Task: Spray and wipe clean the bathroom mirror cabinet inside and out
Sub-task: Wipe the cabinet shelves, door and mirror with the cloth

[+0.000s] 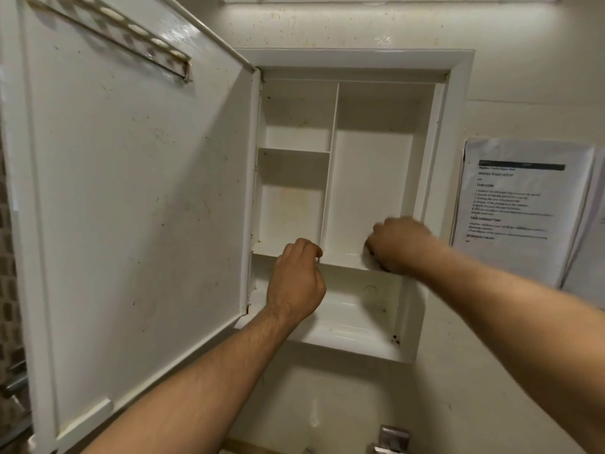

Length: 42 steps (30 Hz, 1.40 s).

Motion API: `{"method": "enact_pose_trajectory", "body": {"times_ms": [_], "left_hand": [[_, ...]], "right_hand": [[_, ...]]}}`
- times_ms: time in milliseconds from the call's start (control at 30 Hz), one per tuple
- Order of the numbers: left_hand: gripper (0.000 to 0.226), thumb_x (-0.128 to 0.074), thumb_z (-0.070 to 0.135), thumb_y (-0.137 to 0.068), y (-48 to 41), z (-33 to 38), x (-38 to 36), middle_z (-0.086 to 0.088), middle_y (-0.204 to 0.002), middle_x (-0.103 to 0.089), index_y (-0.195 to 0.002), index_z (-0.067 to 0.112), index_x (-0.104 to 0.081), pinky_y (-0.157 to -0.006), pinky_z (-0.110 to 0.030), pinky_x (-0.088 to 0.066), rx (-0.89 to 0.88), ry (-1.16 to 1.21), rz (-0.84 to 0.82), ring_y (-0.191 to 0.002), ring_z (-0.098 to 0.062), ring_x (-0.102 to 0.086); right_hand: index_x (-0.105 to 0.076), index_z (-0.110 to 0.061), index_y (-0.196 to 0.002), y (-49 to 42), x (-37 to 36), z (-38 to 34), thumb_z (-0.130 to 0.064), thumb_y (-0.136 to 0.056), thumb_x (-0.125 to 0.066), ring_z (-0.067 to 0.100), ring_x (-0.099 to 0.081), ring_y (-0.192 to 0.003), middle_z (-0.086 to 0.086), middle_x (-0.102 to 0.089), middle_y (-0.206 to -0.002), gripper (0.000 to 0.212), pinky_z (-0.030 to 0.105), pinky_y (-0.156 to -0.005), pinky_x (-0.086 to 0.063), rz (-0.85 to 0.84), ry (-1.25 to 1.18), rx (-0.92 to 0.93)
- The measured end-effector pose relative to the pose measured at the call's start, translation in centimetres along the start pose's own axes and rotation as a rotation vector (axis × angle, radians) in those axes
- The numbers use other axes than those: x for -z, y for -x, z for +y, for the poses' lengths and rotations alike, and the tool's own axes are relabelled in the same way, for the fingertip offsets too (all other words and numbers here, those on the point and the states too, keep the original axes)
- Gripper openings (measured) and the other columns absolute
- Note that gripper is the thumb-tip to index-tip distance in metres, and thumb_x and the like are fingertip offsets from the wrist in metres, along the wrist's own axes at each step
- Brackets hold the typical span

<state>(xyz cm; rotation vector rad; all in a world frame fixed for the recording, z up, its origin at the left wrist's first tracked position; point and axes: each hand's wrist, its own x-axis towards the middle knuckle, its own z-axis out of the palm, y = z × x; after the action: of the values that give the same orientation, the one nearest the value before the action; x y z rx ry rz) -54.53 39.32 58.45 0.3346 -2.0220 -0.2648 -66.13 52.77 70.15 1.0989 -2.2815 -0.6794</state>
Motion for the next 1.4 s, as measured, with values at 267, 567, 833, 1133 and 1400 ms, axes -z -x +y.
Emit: {"method": "enact_pose_trajectory", "body": {"times_ms": [267,567,833,1133,1400], "left_hand": [[0.036,-0.051,-0.008,-0.08,0.6,-1.4,1.2,-0.003,-0.109,-0.061,-0.11,0.008,-0.064,-0.086,-0.035,-0.045,-0.067,-0.048,0.055,-0.098,-0.02,-0.054],[0.036,-0.05,-0.006,-0.082,0.4,-2.2,1.6,-0.001,-0.112,-0.059,-0.111,0.01,-0.064,-0.089,-0.036,-0.043,-0.033,-0.044,0.083,-0.1,-0.017,-0.052],[0.034,-0.05,-0.005,-0.087,1.1,-2.7,0.4,0.0,-0.113,-0.059,-0.114,0.009,-0.064,-0.093,-0.035,-0.042,0.0,-0.032,0.069,-0.103,-0.018,-0.054],[0.036,-0.051,-0.006,-0.082,1.1,-2.0,1.0,0.007,-0.111,-0.058,-0.109,0.015,-0.062,-0.092,-0.029,-0.04,-0.022,0.054,0.135,-0.102,-0.012,-0.054],[0.035,-0.056,-0.006,-0.082,1.7,-4.8,3.2,0.003,-0.112,-0.06,-0.111,0.012,-0.064,-0.092,-0.029,-0.043,-0.033,-0.058,0.133,-0.102,-0.015,-0.055]], "right_hand": [[-0.068,-0.009,-0.087,-2.8,2.1,-2.8,-0.018,-0.095,-0.058,0.025,-0.065,-0.079,0.006,-0.07,-0.088,0.016,0.033,-0.07,-0.054,-0.034,-0.519,-0.033],[-0.074,-0.013,-0.105,-0.1,-0.7,-4.9,0.0,-0.092,-0.048,0.023,-0.067,-0.104,0.0,-0.071,-0.107,0.032,0.033,-0.09,-0.051,0.07,-1.072,0.069],[-0.06,-0.014,-0.112,1.6,-2.0,-2.4,-0.028,-0.1,-0.044,0.028,-0.057,-0.096,0.009,-0.064,-0.107,0.024,0.042,-0.091,-0.051,0.03,-0.418,-0.009],[-0.065,-0.011,-0.102,1.4,-6.5,-8.7,0.001,-0.073,-0.073,0.026,-0.056,-0.108,0.004,-0.064,-0.112,0.033,0.032,-0.081,-0.051,0.645,-0.68,0.181],[-0.062,-0.023,-0.113,4.3,-6.1,-2.5,-0.033,-0.083,-0.075,0.022,-0.057,-0.102,-0.003,-0.054,-0.112,0.033,0.03,-0.073,-0.048,0.401,-0.244,0.192]]}}
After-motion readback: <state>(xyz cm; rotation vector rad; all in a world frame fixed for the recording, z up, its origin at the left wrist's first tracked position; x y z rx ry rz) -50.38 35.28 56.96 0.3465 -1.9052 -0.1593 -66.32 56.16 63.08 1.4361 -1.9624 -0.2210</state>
